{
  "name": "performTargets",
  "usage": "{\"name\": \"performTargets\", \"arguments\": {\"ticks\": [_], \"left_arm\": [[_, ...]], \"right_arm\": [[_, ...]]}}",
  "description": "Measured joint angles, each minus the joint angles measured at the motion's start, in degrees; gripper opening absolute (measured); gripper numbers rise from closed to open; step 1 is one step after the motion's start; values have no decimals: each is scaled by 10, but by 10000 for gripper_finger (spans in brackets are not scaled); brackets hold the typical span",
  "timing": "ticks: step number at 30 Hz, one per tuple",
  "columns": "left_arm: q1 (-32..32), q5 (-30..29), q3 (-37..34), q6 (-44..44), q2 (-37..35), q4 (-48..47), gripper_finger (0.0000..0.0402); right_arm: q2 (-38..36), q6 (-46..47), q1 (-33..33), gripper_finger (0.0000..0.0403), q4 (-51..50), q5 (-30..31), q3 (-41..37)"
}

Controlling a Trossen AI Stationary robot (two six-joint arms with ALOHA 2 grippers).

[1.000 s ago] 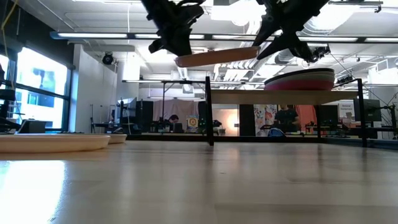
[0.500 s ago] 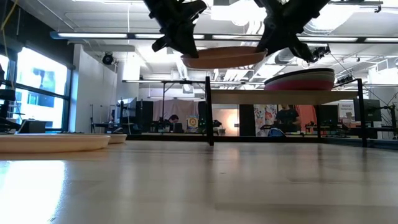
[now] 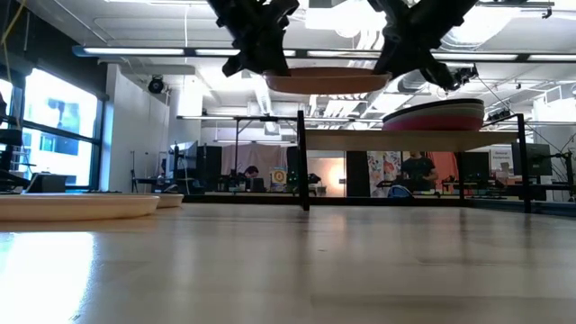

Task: Place and stack plates onto a shelf
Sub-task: Put the brown plate on the shelf

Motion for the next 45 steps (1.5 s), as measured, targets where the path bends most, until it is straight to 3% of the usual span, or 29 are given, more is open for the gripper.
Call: {"name": "performTargets", "arguments": {"ticks": [8, 20, 36, 45], "left_arm": [[13, 37, 0, -16, -5, 19, 100], [18, 100, 0, -6, -29, 12, 102], [28, 102, 0, 20, -30, 8, 102], [39, 102, 0, 41, -30, 8, 102]], "right_arm": [[-1, -1, 0, 0, -7, 0, 0], [-42, -13, -38, 0, -26, -1, 0], [-64, -62, -205, 0, -2, -6, 0], [-37, -156, -277, 0, 60, -11, 0]]}}
